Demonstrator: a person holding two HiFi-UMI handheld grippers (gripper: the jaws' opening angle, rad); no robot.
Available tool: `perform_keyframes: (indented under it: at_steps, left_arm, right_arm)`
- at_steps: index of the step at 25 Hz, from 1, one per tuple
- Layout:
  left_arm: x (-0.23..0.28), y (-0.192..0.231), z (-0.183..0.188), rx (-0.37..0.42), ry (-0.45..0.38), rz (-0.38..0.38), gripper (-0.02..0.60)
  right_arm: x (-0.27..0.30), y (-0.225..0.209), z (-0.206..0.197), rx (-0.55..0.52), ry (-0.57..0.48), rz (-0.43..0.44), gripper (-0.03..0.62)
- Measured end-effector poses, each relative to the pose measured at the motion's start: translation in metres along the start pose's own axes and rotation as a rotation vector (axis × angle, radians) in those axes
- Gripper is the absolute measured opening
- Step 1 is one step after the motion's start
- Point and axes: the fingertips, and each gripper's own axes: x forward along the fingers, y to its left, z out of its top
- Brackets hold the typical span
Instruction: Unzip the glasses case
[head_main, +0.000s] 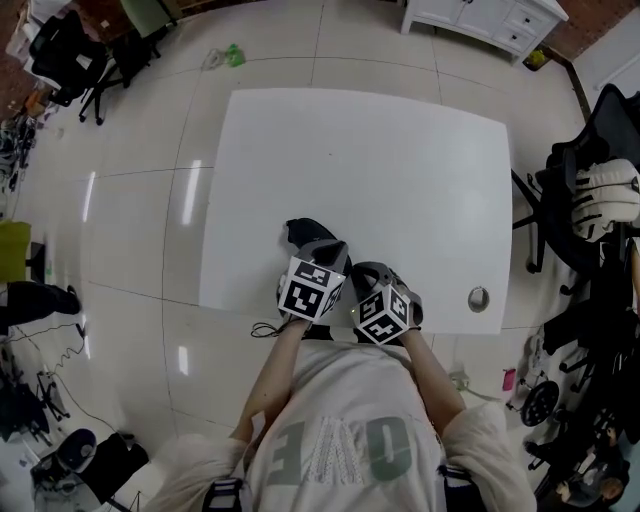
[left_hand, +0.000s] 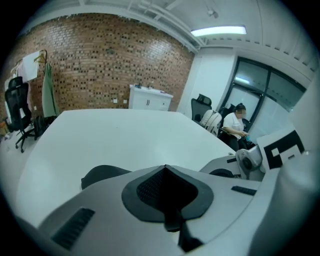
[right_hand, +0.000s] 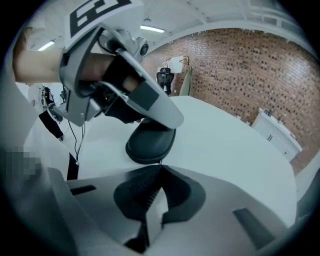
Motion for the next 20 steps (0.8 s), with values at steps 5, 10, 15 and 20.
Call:
perform_keyframes:
  at_steps: [5,10,15,20]
  left_arm:
    - [0.0,-0.003,0.002,-0.02,-0.023,-0.023,0.003]
    - [-0.009,0.004,0.013,-0.072,-0.092,-0.01,0.003]
    - [-0.008,0.0,0.013,-0.01,-0.06,-0.002,0.003]
    - [0.003,-0.009,0.005,0.061,-0.023,-0.011,0.003]
  right_arm:
    - [0.008,-0.019,0.007,-0.087,0.006,0.018,0.0]
    - [-0.001,-0.032,0.009,0.038,0.004,-0.133,0.0]
    - [-0.006,0.019,0.007,-0.006,-0.002,-0.015,0.0]
    - [-0.002,0.026,0.007,0.047,-0.012,0.013,0.0]
